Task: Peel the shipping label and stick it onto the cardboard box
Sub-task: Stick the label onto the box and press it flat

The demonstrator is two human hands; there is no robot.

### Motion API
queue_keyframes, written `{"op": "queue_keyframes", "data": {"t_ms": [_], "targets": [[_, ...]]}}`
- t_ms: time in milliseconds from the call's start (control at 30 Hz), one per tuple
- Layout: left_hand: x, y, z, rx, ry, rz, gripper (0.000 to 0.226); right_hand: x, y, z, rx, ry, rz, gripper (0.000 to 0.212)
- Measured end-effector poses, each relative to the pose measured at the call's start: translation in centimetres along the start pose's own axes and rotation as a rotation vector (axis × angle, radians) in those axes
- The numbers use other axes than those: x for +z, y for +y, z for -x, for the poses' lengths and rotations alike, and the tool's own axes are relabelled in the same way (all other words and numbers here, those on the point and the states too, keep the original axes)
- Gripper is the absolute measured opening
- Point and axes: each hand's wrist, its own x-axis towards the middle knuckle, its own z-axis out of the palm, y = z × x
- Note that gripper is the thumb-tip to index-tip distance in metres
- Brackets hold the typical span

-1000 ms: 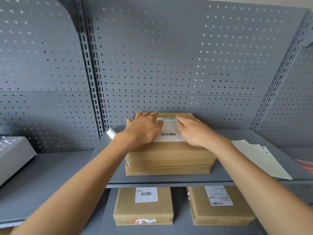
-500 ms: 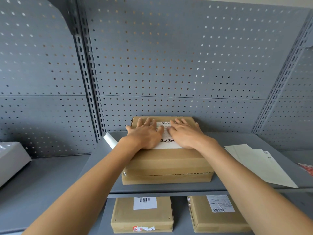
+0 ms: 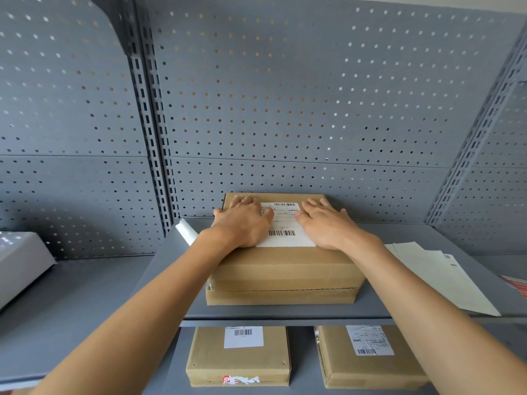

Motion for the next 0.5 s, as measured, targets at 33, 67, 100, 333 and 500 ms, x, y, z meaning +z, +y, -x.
{"op": "queue_keyframes", "data": {"t_ms": [33, 67, 100, 333, 500], "targets": [[-0.1, 0.0, 0.2, 0.0, 0.037, 0.014, 0.054, -0.1, -0.1, 0.1, -0.004, 0.021, -0.012, 0.059], [-0.4, 0.0, 0.4, 0.007, 0.089, 0.019, 0.054, -0.2, -0.2, 0.2, -0.011, 0.049, -0.025, 0.058], [-0.6, -0.1, 0.6, 0.017, 0.152, 0.017, 0.054, -0.3, -0.4, 0.4, -0.026, 0.081, -0.034, 0.058], [-3.3, -2.9, 1.7, 0.03, 0.491, -0.021, 0.06, -1.9, -3.2, 1.0, -0.165, 0.276, -0.115, 0.06], [-4.7, -5.6, 3.5, -0.012, 0.611, 0.006, 0.056, -2.4, -6.7, 1.1, -0.26, 0.265, -0.128, 0.059]]}}
